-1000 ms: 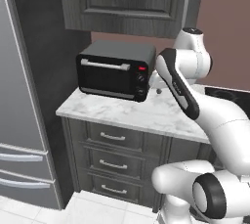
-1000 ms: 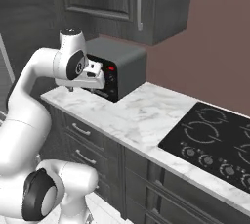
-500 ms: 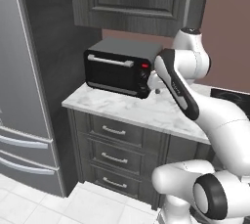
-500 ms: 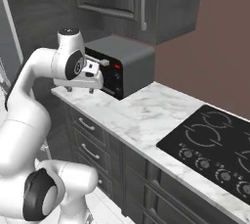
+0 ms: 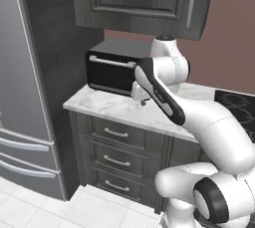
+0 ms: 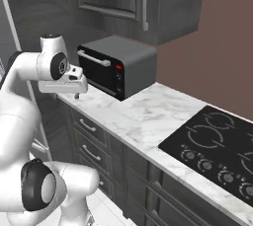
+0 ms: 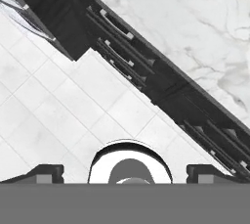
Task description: Take a straw from the drawer in front and place it inside the glass cup on the dining counter.
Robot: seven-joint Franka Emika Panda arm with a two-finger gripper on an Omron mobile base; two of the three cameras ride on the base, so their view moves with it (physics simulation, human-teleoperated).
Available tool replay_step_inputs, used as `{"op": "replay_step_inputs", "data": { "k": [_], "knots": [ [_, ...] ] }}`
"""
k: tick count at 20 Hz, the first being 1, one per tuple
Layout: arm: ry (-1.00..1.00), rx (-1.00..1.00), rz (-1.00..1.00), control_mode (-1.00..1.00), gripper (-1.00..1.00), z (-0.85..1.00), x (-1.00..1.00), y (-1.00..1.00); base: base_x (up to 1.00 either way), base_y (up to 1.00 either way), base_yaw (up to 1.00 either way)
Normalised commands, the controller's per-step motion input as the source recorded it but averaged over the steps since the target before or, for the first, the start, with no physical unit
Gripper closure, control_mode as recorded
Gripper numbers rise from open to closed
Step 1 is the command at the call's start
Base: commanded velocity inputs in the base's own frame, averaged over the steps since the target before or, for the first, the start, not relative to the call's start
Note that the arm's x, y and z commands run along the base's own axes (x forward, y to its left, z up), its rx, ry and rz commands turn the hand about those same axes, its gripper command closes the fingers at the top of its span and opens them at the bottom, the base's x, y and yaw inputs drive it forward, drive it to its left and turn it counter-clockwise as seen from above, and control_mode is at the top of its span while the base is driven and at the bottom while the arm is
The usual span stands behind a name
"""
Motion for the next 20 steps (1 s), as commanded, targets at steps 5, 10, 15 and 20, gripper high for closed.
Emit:
{"op": "replay_step_inputs", "data": {
  "k": [5, 10, 15, 20],
  "knots": [
    [0.13, -0.22, -0.01, -1.00, -1.00, -0.28, 0.00, 1.00, 0.00, 0.00, 0.00],
    [0.03, -0.28, -0.02, -1.00, -1.00, -0.34, 0.00, 0.91, 0.00, 0.00, 0.00],
    [0.00, -0.30, -0.01, -1.00, -1.00, -0.50, 0.00, 0.65, 0.00, 0.00, 0.00],
    [0.00, -0.28, -0.01, -1.00, -1.00, -0.45, 0.00, 0.28, 0.00, 0.00, 0.00]
  ]
}}
